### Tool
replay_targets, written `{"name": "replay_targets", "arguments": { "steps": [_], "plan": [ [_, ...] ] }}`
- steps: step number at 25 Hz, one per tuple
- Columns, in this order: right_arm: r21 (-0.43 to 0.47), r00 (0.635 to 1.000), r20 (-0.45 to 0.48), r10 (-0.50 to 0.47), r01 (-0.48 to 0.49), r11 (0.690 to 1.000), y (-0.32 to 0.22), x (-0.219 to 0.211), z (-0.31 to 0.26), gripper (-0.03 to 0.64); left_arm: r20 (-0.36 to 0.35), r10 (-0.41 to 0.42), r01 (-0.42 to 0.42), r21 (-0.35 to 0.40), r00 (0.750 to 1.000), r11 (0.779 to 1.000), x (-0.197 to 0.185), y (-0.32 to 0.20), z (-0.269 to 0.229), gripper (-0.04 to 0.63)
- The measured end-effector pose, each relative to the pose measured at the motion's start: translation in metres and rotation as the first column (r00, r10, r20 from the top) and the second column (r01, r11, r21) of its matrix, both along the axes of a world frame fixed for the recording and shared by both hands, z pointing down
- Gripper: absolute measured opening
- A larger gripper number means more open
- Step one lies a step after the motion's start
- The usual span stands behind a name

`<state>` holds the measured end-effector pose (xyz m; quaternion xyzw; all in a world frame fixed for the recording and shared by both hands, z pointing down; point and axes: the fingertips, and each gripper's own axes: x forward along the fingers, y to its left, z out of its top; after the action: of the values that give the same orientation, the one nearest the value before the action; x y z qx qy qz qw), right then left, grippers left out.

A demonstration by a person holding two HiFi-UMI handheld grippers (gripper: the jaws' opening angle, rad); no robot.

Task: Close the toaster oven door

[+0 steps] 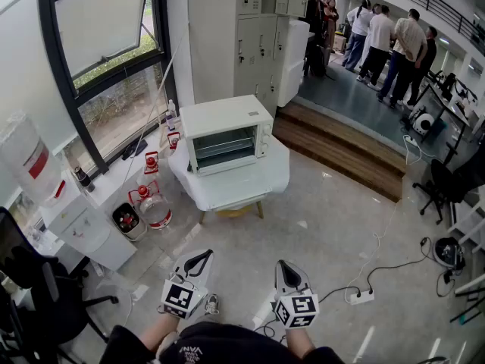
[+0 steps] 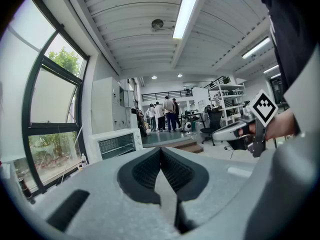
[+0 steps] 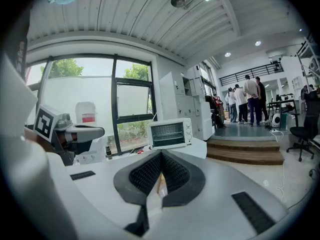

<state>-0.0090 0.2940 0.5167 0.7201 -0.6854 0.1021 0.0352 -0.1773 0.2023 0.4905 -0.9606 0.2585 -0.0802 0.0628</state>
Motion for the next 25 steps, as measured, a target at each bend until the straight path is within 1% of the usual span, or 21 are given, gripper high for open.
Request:
{"name": "replay_targets", "arguments": {
  "steps": [10, 19, 20, 21, 22, 23, 24, 25],
  "plan": [
    [-0.02, 1.0, 0.001, 0.02, -0.02, 1.0, -0.024, 0.005, 0.004, 0.002, 0.0, 0.017, -0.017, -0.038, 1.0, 0.999, 0.0, -0.027, 0.012, 0.018],
    [-0.004, 0.997, 0.019, 0.076, -0.076, 0.997, -0.062, 0.01, 0.008, 0.005, 0.006, 0.091, -0.091, -0.056, 0.996, 0.994, 0.01, -0.065, 0.021, 0.023],
    [-0.005, 0.996, 0.023, 0.082, -0.081, 0.997, -0.066, 0.009, 0.008, 0.037, 0.006, 0.099, -0.098, -0.058, 0.995, 0.993, 0.011, -0.071, 0.022, 0.023],
    [-0.007, 0.996, 0.026, 0.089, -0.089, 0.996, -0.071, 0.009, 0.009, 0.084, 0.006, 0.107, -0.106, -0.061, 0.994, 0.992, 0.012, -0.076, 0.022, 0.025],
    [-0.009, 0.995, 0.026, 0.098, -0.098, 0.995, -0.075, 0.009, 0.009, 0.092, 0.006, 0.115, -0.115, -0.066, 0.993, 0.991, 0.013, -0.082, 0.022, 0.032],
    [-0.011, 0.994, 0.024, 0.107, -0.107, 0.994, -0.08, 0.009, 0.009, 0.092, 0.005, 0.126, -0.125, -0.07, 0.992, 0.99, 0.014, -0.088, 0.022, 0.068],
    [-0.011, 0.993, 0.022, 0.116, -0.116, 0.993, -0.086, 0.008, 0.009, 0.092, 0.006, 0.138, -0.137, -0.075, 0.99, 0.988, 0.015, -0.095, 0.023, 0.14],
    [-0.012, 0.992, 0.021, 0.125, -0.124, 0.992, -0.092, 0.008, 0.009, 0.094, 0.007, 0.151, -0.15, -0.078, 0.989, 0.986, 0.015, -0.102, 0.023, 0.184]
  ]
}}
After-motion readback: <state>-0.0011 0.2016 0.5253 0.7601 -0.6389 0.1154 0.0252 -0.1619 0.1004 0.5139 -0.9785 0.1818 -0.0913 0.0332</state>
